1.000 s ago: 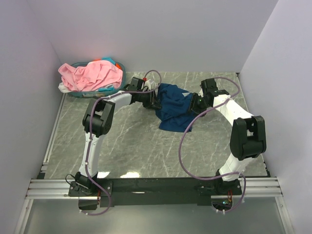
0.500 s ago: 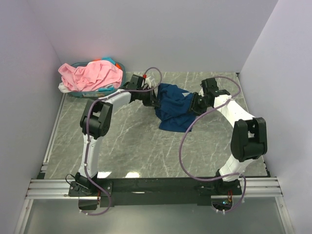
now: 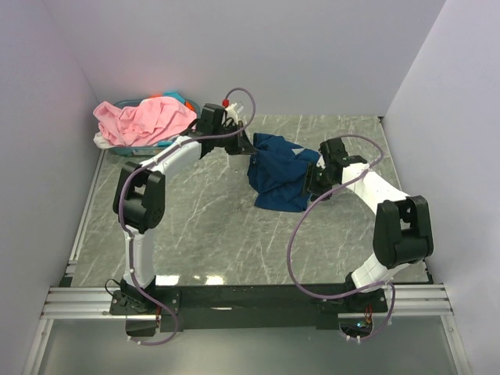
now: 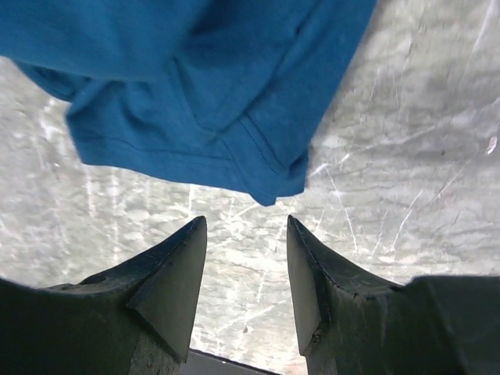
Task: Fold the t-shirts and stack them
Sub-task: Flatten the tshirt out
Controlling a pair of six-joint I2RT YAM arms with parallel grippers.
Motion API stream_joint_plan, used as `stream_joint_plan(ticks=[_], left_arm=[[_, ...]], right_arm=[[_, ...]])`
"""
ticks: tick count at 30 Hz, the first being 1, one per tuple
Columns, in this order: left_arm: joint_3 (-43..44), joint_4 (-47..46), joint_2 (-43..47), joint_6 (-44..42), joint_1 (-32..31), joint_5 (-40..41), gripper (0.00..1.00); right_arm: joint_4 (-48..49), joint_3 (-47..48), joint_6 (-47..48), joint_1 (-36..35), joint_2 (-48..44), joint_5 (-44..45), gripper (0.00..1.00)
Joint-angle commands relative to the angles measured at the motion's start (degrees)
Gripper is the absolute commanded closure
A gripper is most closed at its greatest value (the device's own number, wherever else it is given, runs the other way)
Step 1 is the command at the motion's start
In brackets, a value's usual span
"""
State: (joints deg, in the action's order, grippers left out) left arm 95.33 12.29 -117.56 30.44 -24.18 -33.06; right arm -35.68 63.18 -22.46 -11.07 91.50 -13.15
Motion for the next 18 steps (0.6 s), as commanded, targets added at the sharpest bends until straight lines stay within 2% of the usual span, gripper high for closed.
stream_joint_plan(ticks=[1, 10, 18], left_arm=[[2.2, 2.1, 3.3, -1.5, 0.2, 1.9, 0.99], [4.9, 5.5, 5.2, 0.1, 2.4, 5.1, 1.00], [1.3, 3.4, 9.0, 2.9, 6.3, 5.0, 1.00]], right_arm=[[1.3, -1.0, -0.2, -0.5, -1.3, 1.8, 0.47], [4.7, -3.4, -0.4, -0.9, 2.5, 2.2, 0.47], [5.4, -0.4, 0.7, -0.8, 7.7, 2.6, 0.47]])
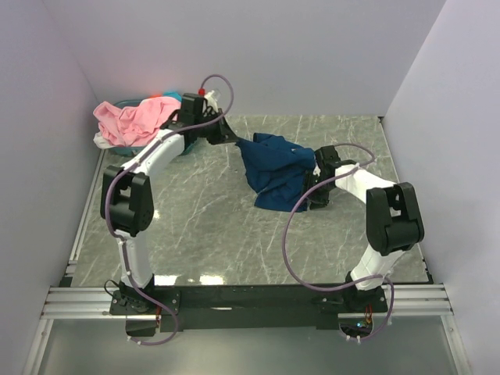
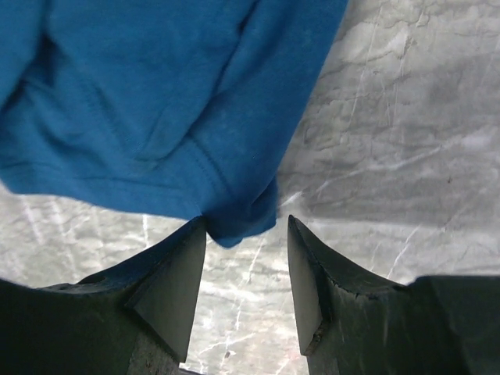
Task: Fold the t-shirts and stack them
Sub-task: Flatten the tshirt out
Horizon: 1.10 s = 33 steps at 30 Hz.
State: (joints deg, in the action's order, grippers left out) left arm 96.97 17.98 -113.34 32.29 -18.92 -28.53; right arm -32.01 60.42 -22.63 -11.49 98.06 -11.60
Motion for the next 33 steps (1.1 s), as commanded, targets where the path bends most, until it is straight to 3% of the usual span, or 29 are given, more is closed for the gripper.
stream_joint_plan(ticks=[1, 5, 8, 9, 12, 16, 25, 33], left_arm=[[-0.5, -2.1, 5.0, 0.8, 1.2, 0.6, 1.00], [-1.2, -1.5, 5.8, 0.7, 1.5, 0.7, 1.00], [-1.4, -1.7, 6.4, 0.8, 2.0, 1.0, 1.00], [-1.3, -1.5, 6.5, 0.9, 2.2, 1.0, 1.00], [-0.4, -0.5, 6.5, 0.9, 3.4, 1.6, 1.00], [2.3, 1.3, 7.2, 1.2, 7.0, 2.2, 1.00], [3.8, 3.0, 12.6, 0.9, 14.5, 2.9, 1.00], [-0.2, 7.0, 23.6, 1.3, 22.4, 1.4, 1.00]], right_arm=[[1.6, 2.7, 0.9, -0.4, 1.6, 1.3, 0.47], [1.6, 3.9, 1.1, -0.4, 3.2, 1.0, 0.47], [1.7, 4.4, 1.1, -0.5, 4.2, -0.3, 0.53], [1.7, 4.7, 1.3, -0.5, 4.3, -0.6, 0.65], [1.2, 5.2, 1.7, -0.5, 4.3, -2.2, 0.84], [-2.3, 7.9, 3.2, 0.0, 1.5, -0.4, 0.99], [-17.3, 21.8, 8.0, 4.5, -8.5, 7.3, 1.00], [-27.0, 34.4, 11.6, 5.6, -15.2, 17.6, 1.00]])
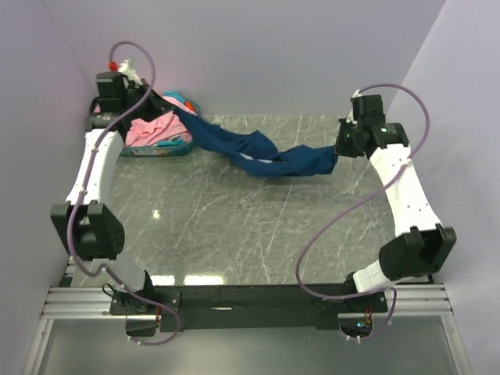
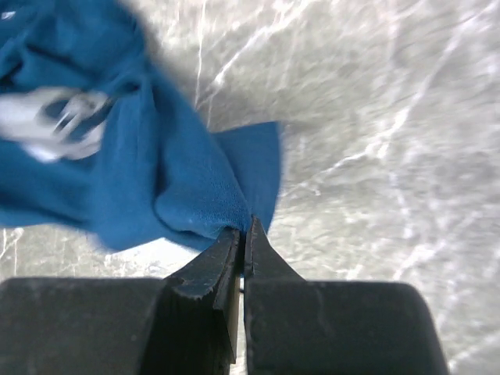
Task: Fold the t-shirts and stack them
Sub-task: Flatten the tshirt out
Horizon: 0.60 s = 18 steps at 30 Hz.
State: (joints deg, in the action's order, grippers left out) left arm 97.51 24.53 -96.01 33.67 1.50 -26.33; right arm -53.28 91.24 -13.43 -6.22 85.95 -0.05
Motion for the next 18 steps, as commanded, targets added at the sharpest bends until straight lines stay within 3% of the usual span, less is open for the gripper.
stream_joint_plan(ticks=[1, 8, 13, 16, 17, 18], left_arm=[[-2.3, 0.6, 7.4, 0.0, 2.1, -0.9, 1.00], [-8.4, 2.2, 15.5, 0.9, 2.2, 0.1, 1.00], [-14.0, 0.0, 15.9, 1.5, 2.2, -1.3, 1.00], [-17.3, -2.8, 14.0, 3.7, 2.1, -3.2, 1.00], [-18.1, -3.7, 13.0, 4.2, 2.2, -4.0, 1.00], [-18.8, -5.4, 12.7, 4.6, 2.1, -4.3, 1.00]], right_arm=[[-6.0, 4.2, 2.4, 0.4, -3.3, 6.8, 1.00], [-7.3, 11.8, 2.4, 0.8, -3.7, 11.0, 1.00], [-2.5, 6.2, 1.2, 1.6, -1.9, 6.7, 1.00], [0.5, 4.0, -0.6, 3.8, 4.3, 3.3, 0.89], [0.5, 5.2, -1.1, 4.8, 6.3, 2.0, 0.77], [-0.2, 6.2, -1.4, 5.1, 9.8, 1.3, 0.70]])
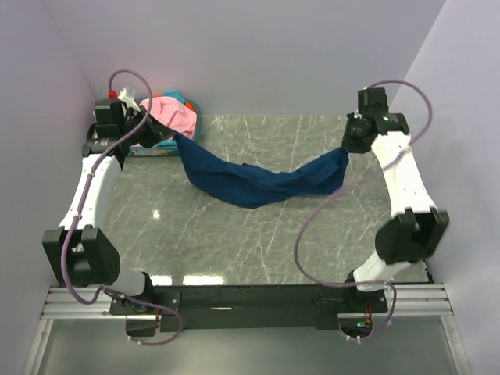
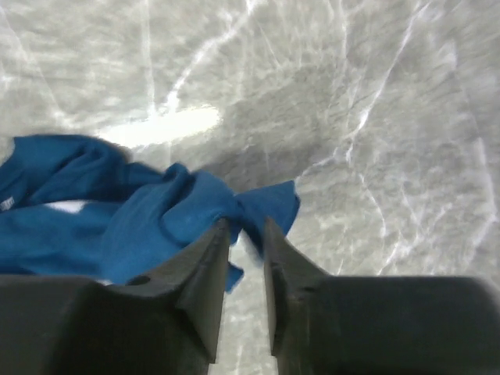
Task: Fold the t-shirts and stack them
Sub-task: Flatten the tshirt out
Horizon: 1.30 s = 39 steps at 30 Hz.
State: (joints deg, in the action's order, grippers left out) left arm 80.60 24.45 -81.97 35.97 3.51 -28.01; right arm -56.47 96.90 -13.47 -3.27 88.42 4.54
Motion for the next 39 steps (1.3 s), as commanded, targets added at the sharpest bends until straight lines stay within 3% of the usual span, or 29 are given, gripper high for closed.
stream_joint_plan(ticks=[1, 4, 7, 11, 17, 39], left_arm=[[-3.2, -6.2, -1.7, 2.2, 0.1, -3.3, 1.00], [-6.1, -10.2, -3.0, 1.5, 0.0, -7.2, 1.00], [-8.2, -10.8, -4.2, 1.2, -0.2, -9.3, 1.00], [-9.8, -10.4, -3.9, 0.1, -0.4, -8.8, 1.00], [-9.5, -7.7, -4.5, -2.7, -0.4, -8.8, 1.00], [-9.5, -7.1, -3.7, -4.8, -0.4, -9.7, 1.00]], right_arm=[[2.3, 1.6, -1.5, 2.3, 8.7, -3.7, 0.67], [2.7, 0.4, -1.8, 2.2, 9.0, -4.4, 0.63], [5.5, -8.0, -2.9, 2.3, 5.8, -4.4, 0.60], [10.1, -20.9, -5.3, 2.3, 2.7, -7.8, 0.61], [14.8, -31.6, -8.1, 2.2, 1.0, -8.2, 0.65], [20.0, -31.2, -8.4, 3.0, 12.6, -6.0, 0.66]])
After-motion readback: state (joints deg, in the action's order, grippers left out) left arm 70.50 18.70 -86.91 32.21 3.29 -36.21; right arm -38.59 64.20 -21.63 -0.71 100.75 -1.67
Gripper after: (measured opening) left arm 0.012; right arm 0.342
